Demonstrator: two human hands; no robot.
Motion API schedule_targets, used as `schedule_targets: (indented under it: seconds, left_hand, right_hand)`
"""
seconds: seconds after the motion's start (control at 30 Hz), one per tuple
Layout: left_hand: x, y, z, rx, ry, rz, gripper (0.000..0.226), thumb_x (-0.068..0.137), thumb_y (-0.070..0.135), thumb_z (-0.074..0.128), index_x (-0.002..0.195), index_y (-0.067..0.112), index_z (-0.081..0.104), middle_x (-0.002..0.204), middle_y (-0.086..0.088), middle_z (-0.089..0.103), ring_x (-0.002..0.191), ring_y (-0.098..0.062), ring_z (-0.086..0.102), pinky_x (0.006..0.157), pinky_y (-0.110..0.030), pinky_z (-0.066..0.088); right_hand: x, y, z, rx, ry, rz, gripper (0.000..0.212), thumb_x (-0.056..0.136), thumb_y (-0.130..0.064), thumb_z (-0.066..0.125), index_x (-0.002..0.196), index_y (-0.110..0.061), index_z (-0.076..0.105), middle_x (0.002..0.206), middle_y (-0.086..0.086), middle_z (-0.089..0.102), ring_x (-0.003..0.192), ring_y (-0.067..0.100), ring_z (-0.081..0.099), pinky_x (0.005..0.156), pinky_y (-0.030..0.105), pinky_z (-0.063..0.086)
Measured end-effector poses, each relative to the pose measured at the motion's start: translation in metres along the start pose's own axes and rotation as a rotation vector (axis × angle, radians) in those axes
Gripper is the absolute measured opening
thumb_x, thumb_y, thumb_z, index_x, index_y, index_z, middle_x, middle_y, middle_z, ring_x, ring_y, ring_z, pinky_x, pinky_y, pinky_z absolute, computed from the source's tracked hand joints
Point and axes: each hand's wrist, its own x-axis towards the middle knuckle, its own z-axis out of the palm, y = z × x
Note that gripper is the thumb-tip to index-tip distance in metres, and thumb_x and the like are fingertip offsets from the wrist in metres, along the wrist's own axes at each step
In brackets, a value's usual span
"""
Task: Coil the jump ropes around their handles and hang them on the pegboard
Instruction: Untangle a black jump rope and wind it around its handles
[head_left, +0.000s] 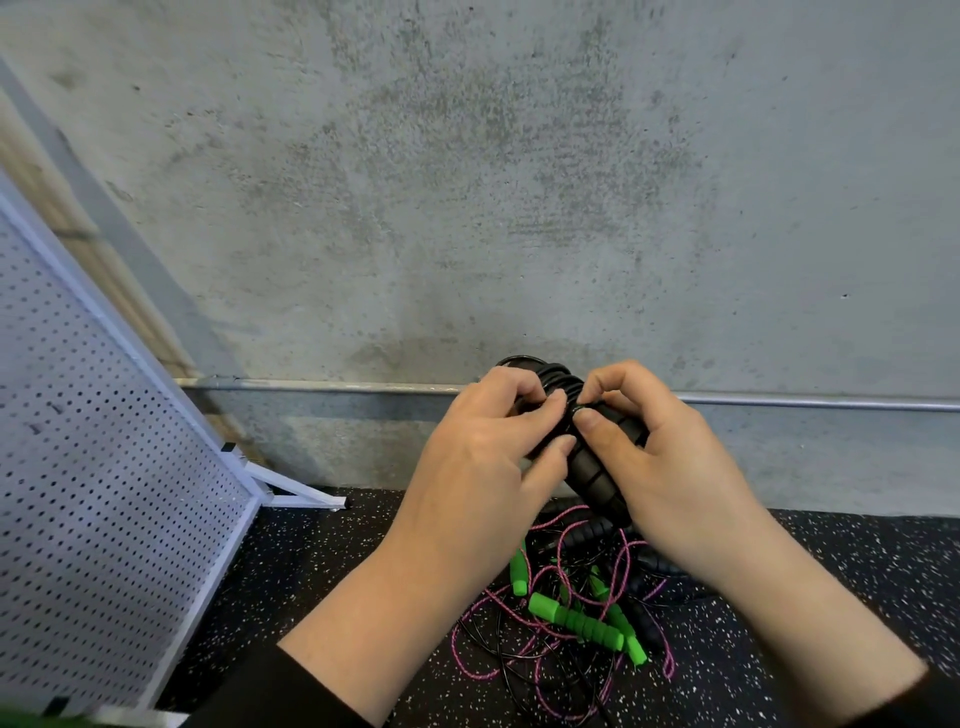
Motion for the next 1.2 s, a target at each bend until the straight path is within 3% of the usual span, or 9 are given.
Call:
schedule_targets:
  seconds: [0.1, 0.2, 0.33, 0.5, 0.7, 0.83, 1.03, 1.13, 1.2]
  left_hand:
    - [0.002, 0.003, 0.0, -0.069, 0.025, -0.078, 0.028, 0.089, 0.026, 0.068, 0.111, 0.012, 0.078, 0.106, 0.007, 0.06, 0.095, -0.007, 0.057, 0.087, -0.019, 0.045]
    - [0.002, 0.004, -0.003, -0.21, -0.02, -0.167, 0.027, 0.093, 0.022, 0.062, 0.113, 0.014, 0.078, 0.106, 0.014, 0.058, 0.102, -0.004, 0.057, 0.09, -0.012, 0.042]
    - [0.005, 0.0, -0.011, -0.317, -0.041, -0.217, 0.022, 0.094, 0.01, 0.069, 0.113, 0.018, 0.078, 0.105, 0.02, 0.062, 0.106, 0.0, 0.059, 0.092, -0.008, 0.039]
    - [0.007, -0.003, -0.01, -0.313, 0.034, -0.207, 0.02, 0.089, 0.0, 0.072, 0.093, 0.018, 0.079, 0.099, 0.014, 0.068, 0.099, 0.0, 0.064, 0.088, -0.009, 0.042]
    - [0.007, 0.001, -0.009, -0.363, 0.038, -0.314, 0.021, 0.086, 0.004, 0.076, 0.089, 0.024, 0.08, 0.092, 0.016, 0.069, 0.094, -0.003, 0.065, 0.083, -0.009, 0.043]
    - [0.008, 0.003, -0.01, -0.301, 0.022, -0.296, 0.02, 0.09, 0.007, 0.073, 0.095, 0.026, 0.078, 0.092, 0.015, 0.068, 0.091, -0.003, 0.063, 0.081, -0.007, 0.042]
    - [0.009, 0.008, -0.011, -0.567, 0.092, -0.535, 0.022, 0.091, 0.01, 0.072, 0.088, 0.032, 0.077, 0.086, 0.016, 0.075, 0.082, 0.003, 0.067, 0.075, -0.011, 0.048]
    - [0.009, 0.01, -0.01, -0.494, 0.097, -0.469, 0.022, 0.091, 0.011, 0.072, 0.089, 0.033, 0.074, 0.087, 0.018, 0.073, 0.083, 0.004, 0.065, 0.074, -0.009, 0.046]
    - [0.009, 0.01, -0.011, -0.419, 0.112, -0.408, 0.02, 0.093, 0.014, 0.071, 0.089, 0.033, 0.073, 0.091, 0.015, 0.072, 0.089, -0.002, 0.066, 0.078, -0.011, 0.047]
  right_hand:
    - [-0.001, -0.005, 0.003, 0.065, 0.034, 0.007, 0.023, 0.099, -0.015, 0.062, 0.087, -0.035, 0.059, 0.088, -0.008, 0.071, 0.068, 0.0, 0.057, 0.062, 0.017, 0.05]
    - [0.001, -0.003, 0.003, 0.01, 0.025, -0.006, 0.02, 0.099, -0.019, 0.062, 0.09, -0.037, 0.059, 0.089, -0.009, 0.07, 0.073, 0.013, 0.061, 0.069, 0.034, 0.055]
    - [0.003, -0.006, -0.003, 0.006, -0.05, -0.006, 0.017, 0.1, -0.021, 0.059, 0.092, -0.035, 0.057, 0.084, 0.004, 0.068, 0.074, 0.033, 0.059, 0.064, 0.048, 0.056]
    - [0.0, -0.007, -0.003, -0.03, -0.11, 0.006, 0.014, 0.102, -0.021, 0.056, 0.094, -0.032, 0.055, 0.071, 0.0, 0.063, 0.057, 0.011, 0.051, 0.055, 0.039, 0.052]
    - [-0.002, -0.011, -0.006, -0.006, -0.132, 0.067, 0.009, 0.102, -0.027, 0.055, 0.097, -0.035, 0.055, 0.077, 0.015, 0.066, 0.071, 0.043, 0.062, 0.056, 0.059, 0.055]
    - [-0.001, -0.009, -0.007, -0.047, -0.145, 0.06, 0.007, 0.102, -0.028, 0.053, 0.098, -0.034, 0.054, 0.083, 0.01, 0.068, 0.073, 0.038, 0.063, 0.06, 0.056, 0.056]
    - [0.0, -0.009, -0.008, -0.018, -0.129, 0.045, 0.01, 0.103, -0.021, 0.053, 0.099, -0.031, 0.056, 0.092, -0.009, 0.069, 0.069, 0.023, 0.062, 0.057, 0.035, 0.051]
    - [0.001, -0.007, -0.004, 0.03, -0.103, 0.06, 0.01, 0.103, -0.019, 0.053, 0.098, -0.028, 0.056, 0.087, -0.006, 0.069, 0.058, 0.009, 0.055, 0.053, 0.026, 0.048]
    - [0.003, -0.006, -0.002, 0.046, -0.072, 0.065, 0.013, 0.103, -0.02, 0.053, 0.095, -0.029, 0.055, 0.082, -0.002, 0.067, 0.059, 0.011, 0.054, 0.055, 0.027, 0.047]
